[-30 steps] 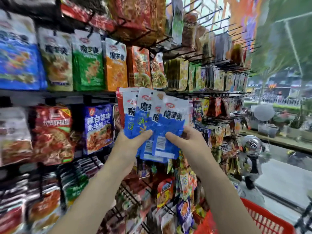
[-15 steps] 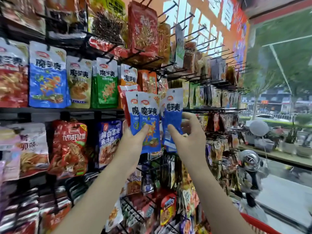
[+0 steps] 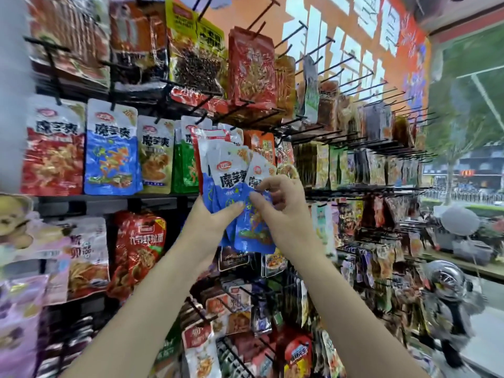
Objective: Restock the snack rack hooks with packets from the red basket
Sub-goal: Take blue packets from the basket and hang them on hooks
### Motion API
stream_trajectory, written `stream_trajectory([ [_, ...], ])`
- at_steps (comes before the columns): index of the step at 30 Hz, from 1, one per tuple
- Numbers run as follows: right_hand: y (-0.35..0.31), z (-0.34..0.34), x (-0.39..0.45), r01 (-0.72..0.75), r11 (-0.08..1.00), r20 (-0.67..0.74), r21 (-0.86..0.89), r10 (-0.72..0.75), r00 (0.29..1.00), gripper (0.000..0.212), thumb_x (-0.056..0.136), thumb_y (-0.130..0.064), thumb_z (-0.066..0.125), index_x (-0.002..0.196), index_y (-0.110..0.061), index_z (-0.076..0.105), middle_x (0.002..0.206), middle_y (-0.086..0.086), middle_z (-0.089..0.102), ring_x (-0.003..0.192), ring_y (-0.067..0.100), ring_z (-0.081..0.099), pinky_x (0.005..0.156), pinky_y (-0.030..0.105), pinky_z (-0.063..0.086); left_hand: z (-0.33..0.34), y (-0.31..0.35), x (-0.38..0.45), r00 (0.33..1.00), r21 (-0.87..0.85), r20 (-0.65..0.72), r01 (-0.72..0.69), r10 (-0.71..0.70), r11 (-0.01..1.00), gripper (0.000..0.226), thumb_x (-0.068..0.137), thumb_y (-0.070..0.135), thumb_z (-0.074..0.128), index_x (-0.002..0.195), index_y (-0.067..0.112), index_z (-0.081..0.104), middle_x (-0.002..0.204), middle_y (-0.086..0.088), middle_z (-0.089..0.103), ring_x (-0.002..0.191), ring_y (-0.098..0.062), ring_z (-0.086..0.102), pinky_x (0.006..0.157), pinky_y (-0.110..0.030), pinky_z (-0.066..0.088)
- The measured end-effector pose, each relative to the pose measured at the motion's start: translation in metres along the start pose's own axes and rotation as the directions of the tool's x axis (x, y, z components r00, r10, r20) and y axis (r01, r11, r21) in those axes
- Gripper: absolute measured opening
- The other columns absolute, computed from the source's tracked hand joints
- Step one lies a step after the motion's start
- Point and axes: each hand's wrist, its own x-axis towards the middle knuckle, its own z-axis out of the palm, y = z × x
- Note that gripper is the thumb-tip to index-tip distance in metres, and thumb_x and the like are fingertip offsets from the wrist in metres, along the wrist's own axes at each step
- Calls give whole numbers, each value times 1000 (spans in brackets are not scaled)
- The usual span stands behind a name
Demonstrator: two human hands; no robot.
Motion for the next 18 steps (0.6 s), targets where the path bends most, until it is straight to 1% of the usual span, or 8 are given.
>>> stream_trajectory([
  [3,-3,20,19,18,994,-23,110,-15,1000,35,88,-24,76,112,-35,53,121,-2,48,110,17,51,89,29,48,-12,17,4,998,22,-54,-37,38,999,50,83,22,82,123,0,61,97,-9,75,89,-26,75,82,-48,61],
  [6,-9,36,38,-55,922,56,383,37,998,53,84,-19,80,127,-31,51,127,7,54,109,24,61,76,31,58,-27,33,7,993,27,-88,-75,77,997,28,90,12,71,117,3,66,100,-9,77,93,-28,75,83,-47,61],
  [8,-15,47,50,-69,875,77,480,37,996,39,87,-15,77,120,-24,59,110,8,64,90,24,68,68,32,57,-38,44,5,984,52,-137,-105,111,993,20,90,14,73,109,7,68,99,-7,77,95,-28,75,86,-49,60],
  [10,-21,58,61,-43,863,49,504,21,999,17,91,-10,72,104,-20,68,90,3,69,78,14,67,70,31,54,-54,54,3,960,84,-224,-153,168,985,39,82,29,83,110,8,67,103,-6,76,99,-26,73,94,-56,55],
  [12,-25,69,73,-36,856,50,516,11,999,14,93,-9,69,94,-23,71,86,2,72,80,11,67,76,29,52,-72,63,-1,921,105,-319,-200,224,974,64,73,42,88,119,5,63,110,-5,74,104,-23,71,99,-56,53],
  [13,-28,74,80,-35,856,65,516,2,998,15,93,-10,69,93,-25,71,84,5,70,79,15,64,76,31,51,-82,67,-2,906,113,-351,-207,234,972,65,74,43,88,120,5,63,109,-3,74,102,-21,71,98,-53,54],
  [16,-35,91,98,-10,849,103,528,-53,993,15,92,-17,69,99,-31,70,75,14,47,72,25,45,70,38,39,-104,76,0,866,171,-415,-226,279,959,19,90,21,75,104,13,65,87,6,71,72,0,70,74,-24,56],
  [18,-39,102,109,-11,851,117,526,-59,991,19,91,-18,68,103,-32,70,78,13,45,74,25,44,70,39,39,-112,80,1,856,202,-423,-232,299,951,27,92,20,74,113,6,66,91,1,71,74,-4,70,70,-22,56],
])
